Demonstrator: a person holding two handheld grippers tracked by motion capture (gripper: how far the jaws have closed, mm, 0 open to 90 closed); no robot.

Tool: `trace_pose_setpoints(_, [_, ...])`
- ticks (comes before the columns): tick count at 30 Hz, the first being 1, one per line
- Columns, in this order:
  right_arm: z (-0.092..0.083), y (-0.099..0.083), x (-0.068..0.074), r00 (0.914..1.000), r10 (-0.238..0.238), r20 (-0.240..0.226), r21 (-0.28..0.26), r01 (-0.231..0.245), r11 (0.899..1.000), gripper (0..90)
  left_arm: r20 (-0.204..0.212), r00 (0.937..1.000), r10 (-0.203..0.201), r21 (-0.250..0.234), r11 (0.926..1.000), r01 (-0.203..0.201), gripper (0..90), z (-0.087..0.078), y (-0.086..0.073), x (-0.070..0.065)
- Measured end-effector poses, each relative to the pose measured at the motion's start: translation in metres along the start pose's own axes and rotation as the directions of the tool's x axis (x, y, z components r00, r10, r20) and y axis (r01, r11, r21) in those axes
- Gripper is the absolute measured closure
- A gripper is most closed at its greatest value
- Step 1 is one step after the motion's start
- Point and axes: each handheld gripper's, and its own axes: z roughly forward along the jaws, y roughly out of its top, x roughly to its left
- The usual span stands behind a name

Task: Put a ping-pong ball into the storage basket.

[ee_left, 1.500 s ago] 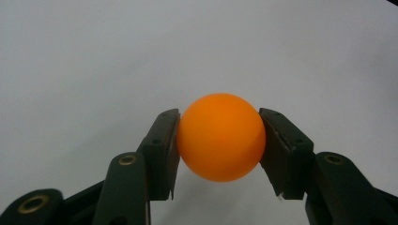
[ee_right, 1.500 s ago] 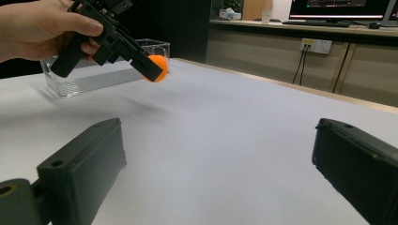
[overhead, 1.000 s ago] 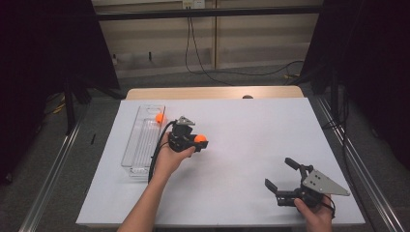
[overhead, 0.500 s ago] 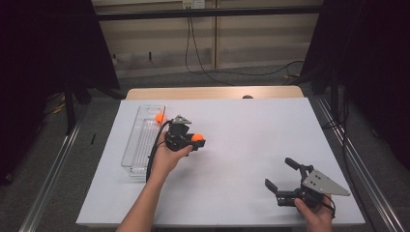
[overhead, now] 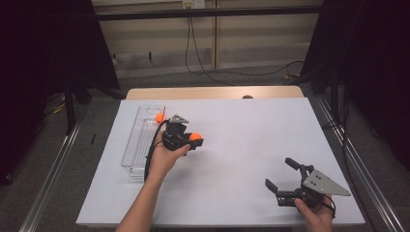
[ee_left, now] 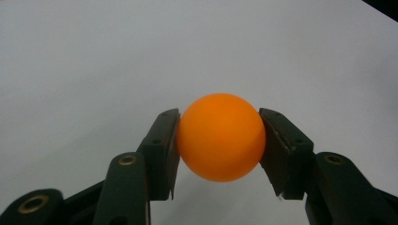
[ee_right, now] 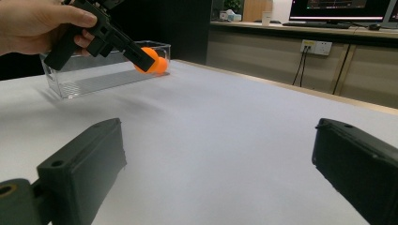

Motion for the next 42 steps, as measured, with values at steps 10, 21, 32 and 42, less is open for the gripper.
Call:
trace_pose_setpoints(10, [0.000,0.000,0.000,1.0000,0.000,-0.001,0.000,0.000,1.000,2.4,-0.005,1.0000,-0.005,0.004,1.0000,0.005,50.5,-0.006,0.001,0.003])
trace_pose_setpoints(21, [0.000,0.000,0.000,1.0000,-0.002,-0.002,-0.001,0.002,1.000,2.3,-0.013,0.9999,-0.010,0.007,0.9999,0.010,50.5,-0.009,0.000,0.005])
trace_pose_setpoints(32, [0.000,0.000,0.001,1.0000,-0.002,-0.004,-0.002,0.002,1.000,2.4,-0.026,0.9995,-0.020,-0.004,0.9998,0.019,50.5,-0.016,0.001,0.009])
trace_pose_setpoints(42, [0.000,0.001,0.001,1.0000,0.001,-0.003,-0.004,-0.001,1.000,2.3,-0.028,0.9992,-0.030,-0.007,0.9995,0.029,50.5,-0.019,0.001,0.011])
